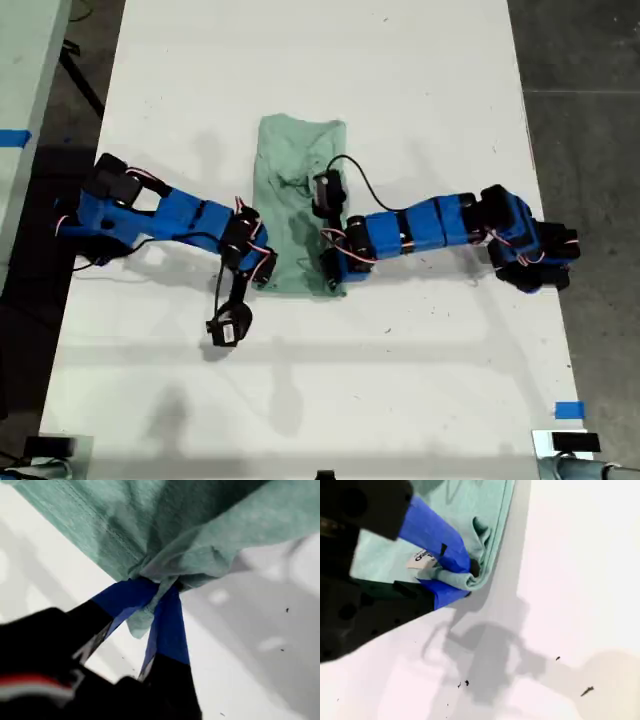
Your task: Fold t-shirt
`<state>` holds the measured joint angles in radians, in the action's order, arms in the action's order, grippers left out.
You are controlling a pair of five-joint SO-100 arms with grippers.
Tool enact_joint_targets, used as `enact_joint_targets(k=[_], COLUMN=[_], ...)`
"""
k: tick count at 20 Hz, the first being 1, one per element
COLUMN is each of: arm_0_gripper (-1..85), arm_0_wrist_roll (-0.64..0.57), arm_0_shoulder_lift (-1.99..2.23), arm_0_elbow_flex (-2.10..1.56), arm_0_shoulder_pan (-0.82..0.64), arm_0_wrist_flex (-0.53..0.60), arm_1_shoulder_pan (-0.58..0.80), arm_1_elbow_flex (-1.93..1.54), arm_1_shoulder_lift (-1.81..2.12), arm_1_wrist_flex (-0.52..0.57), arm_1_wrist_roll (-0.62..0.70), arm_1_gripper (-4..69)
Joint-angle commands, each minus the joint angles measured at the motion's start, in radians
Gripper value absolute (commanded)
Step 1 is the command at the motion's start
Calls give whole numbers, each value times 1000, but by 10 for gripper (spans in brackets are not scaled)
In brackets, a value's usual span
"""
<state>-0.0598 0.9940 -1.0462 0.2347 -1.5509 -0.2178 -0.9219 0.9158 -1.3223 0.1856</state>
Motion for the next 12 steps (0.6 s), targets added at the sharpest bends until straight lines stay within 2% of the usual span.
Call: enact_joint_targets(k=[1, 7, 10, 12], arm_0_gripper=[0, 0, 0, 0], arm_0_wrist_roll=[-25, -60, -115, -158], arm_0_shoulder_lift=[21, 153, 186, 219], arm_0_elbow_flex=[132, 172, 178, 163], arm_0_shoulder_pan=[71, 133, 106, 54], arm_0_wrist_flex=[-103, -107, -100, -110], arm_1_shoulder_pan=[-60, -109, -35, 37], arm_1_elbow_flex=[18, 34, 32, 31], arm_1_shoulder_lift=[126, 273, 264, 264], arm_1_wrist_flex=[-69, -46, 23, 28], arm_1_wrist_roll=[-15, -31, 32, 84], arm_1_gripper=[-13, -13, -13, -13])
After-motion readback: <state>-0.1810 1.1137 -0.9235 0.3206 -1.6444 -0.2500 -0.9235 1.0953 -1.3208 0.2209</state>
